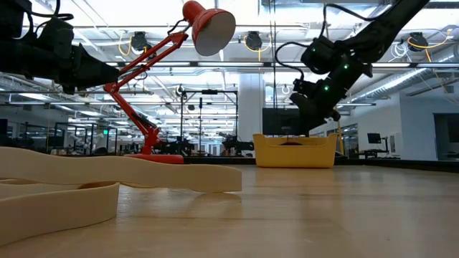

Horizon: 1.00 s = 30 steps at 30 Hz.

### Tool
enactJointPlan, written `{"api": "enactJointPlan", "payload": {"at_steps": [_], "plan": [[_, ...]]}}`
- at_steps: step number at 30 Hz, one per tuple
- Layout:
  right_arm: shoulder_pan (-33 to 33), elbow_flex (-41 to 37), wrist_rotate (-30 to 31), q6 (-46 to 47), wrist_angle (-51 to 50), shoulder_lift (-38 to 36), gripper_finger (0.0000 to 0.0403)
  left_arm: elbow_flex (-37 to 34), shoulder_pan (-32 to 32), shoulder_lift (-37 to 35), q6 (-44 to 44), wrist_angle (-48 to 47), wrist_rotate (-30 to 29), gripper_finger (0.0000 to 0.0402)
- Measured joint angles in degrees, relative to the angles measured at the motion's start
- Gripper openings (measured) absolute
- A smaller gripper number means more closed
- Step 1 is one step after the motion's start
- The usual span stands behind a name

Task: Pick and place rubber bands into bin
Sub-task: Put the red rubber band into the yellow container, then put the right black rubber band into the yellow container

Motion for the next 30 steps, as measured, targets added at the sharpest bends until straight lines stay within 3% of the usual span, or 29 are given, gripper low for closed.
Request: {"api": "enactJointPlan", "payload": {"at_steps": [4, 10, 16, 22, 30], "plan": [[0.0, 0.0, 0.0, -0.02, -0.24, -1.57, 0.0054, 0.0, 0.0, -0.01, 0.0, 0.0, 0.0, 0.0173], [0.0, 0.0, 0.02, 1.31, -0.12, -4.4, 0.0123, 0.0, 0.01, -0.01, -0.02, 0.19, 0.0, 0.0173], [2.19, -0.02, -0.17, 1.01, 2.42, -12.15, 0.0172, -0.11, 0.01, -0.01, -0.13, 4.03, 0.72, 0.0173], [9.15, -0.02, -0.1, -7.83, 6.54, -20.7, 0.0187, -0.11, 0.01, 0.01, -3.88, 5.49, 1.62, 0.0173], [15.03, -0.02, 0.03, -8.82, 6.62, -25.51, 0.0179, -0.09, 0.01, 2.46, -10.41, 6.28, 6.37, 0.0173]]}}
